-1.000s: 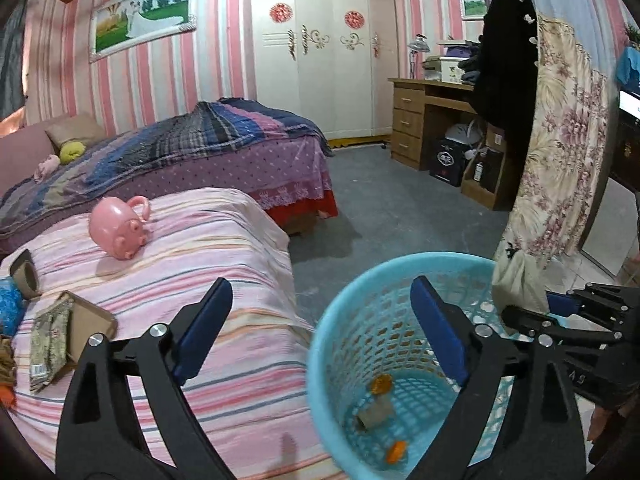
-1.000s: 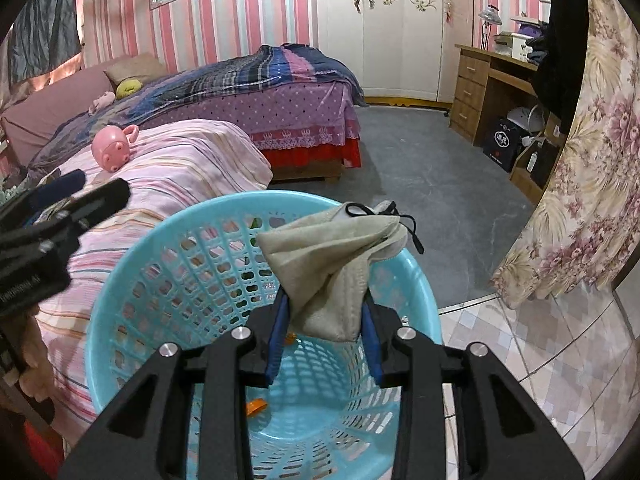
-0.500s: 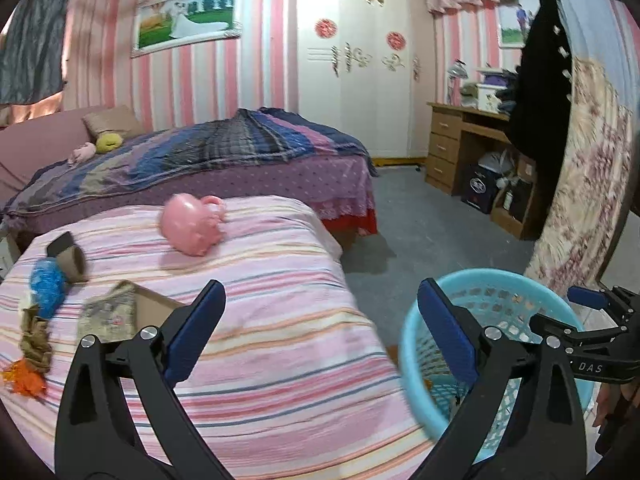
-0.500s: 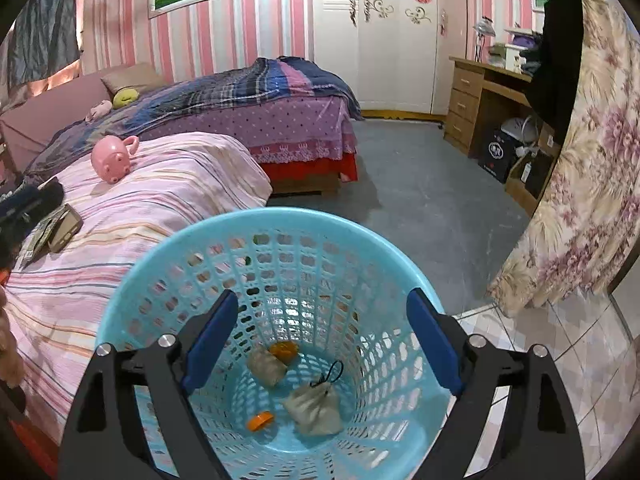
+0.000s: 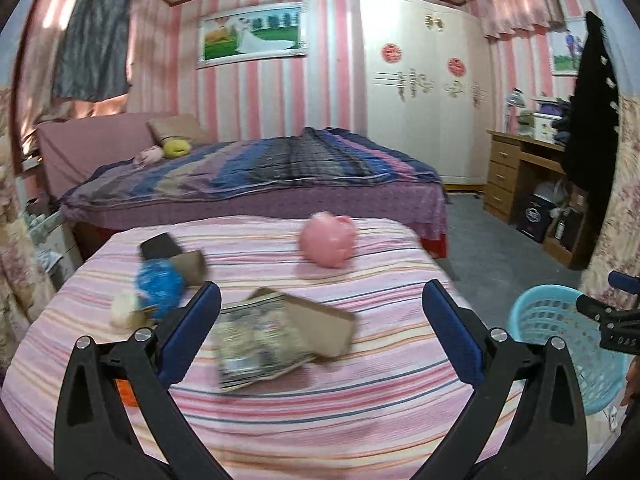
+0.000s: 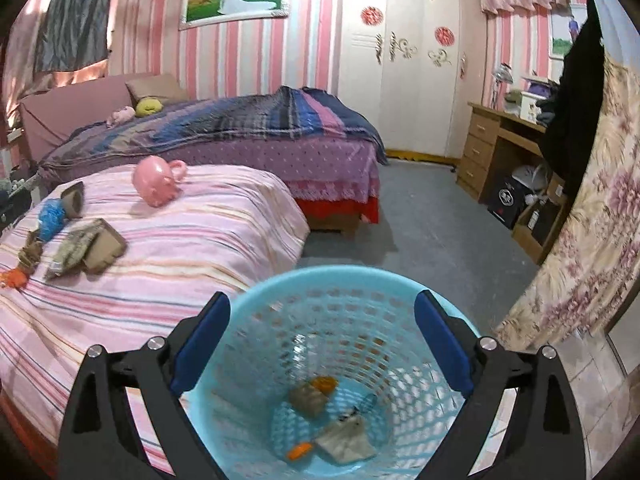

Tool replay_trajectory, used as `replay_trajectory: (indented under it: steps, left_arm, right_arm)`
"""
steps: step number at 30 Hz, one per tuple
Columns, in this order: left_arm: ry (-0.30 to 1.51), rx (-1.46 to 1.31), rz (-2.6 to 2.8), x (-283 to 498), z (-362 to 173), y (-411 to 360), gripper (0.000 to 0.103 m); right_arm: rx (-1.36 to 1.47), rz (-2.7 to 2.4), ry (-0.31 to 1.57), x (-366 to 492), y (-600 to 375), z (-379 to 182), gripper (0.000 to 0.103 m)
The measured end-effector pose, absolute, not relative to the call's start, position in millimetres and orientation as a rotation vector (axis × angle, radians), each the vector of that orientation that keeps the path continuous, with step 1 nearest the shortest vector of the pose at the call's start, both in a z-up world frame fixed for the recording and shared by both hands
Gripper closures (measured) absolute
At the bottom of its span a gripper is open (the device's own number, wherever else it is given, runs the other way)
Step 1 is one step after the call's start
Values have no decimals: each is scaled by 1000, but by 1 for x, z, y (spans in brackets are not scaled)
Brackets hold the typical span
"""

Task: Collect trash
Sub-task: 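Move the left gripper back over the bed and grasp the orange snack bag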

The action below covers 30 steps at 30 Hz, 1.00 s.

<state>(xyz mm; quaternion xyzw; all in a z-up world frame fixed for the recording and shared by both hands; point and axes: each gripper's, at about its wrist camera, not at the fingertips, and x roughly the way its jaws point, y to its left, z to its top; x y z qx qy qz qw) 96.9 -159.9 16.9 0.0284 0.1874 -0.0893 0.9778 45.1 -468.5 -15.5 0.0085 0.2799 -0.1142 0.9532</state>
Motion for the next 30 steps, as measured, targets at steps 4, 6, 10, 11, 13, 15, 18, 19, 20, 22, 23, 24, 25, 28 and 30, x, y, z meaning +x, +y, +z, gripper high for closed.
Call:
replay_trajectory:
  steps: [4,6,10,11,13,15,18,19,20,22,23,24,25,28,30]
  left_arm:
    - [398,48,-114,102,13,-115,6]
    - [418,41,-78,107,9,-90,6]
    - [458,31,-9,118,-5,-47,6]
    - [469,30,4,120,-9,-38,6]
    - [498,23,27,126,-18,-19,6]
    - [530,18,44,132,-27,-3,6]
    - [591,19,64,141,-45,17,6]
    - [620,25,72,145,-53,23,6]
    - [637,28,80,147,-58,25,6]
    - [673,29,84,150,-69,31,6]
    - [692,28,76,151,-73,32,6]
    - [706,28,70,152,-77,33,6]
    - [724,31,63,155,-81,32,6]
    - [767,40,19,162,-85,28,7]
    - [807,67,2,165,-90,21,9]
  right_arm:
    - [-2,-186,570,56,-440,-11,11]
    - [-29,-163,583,64,-422,-13,11]
    - [-62,-114,601,76,-388,-13,11]
    - [-64,-110,601,77,-385,-13,11]
    - [-74,-92,600,81,-373,-14,11]
    - [-84,-78,597,84,-360,-14,11]
    - [-87,-62,596,90,-344,-16,11]
    - [-85,-57,597,92,-339,-16,11]
    - [-73,-46,600,95,-334,-17,11]
    - [-66,-42,603,98,-330,-17,11]
    - [-63,-39,605,100,-327,-17,11]
    - [-62,-34,608,104,-322,-18,11]
    - [-62,-32,609,105,-320,-18,11]
    - [-63,-24,612,110,-311,-19,11]
    - [-59,-16,614,113,-306,-20,11]
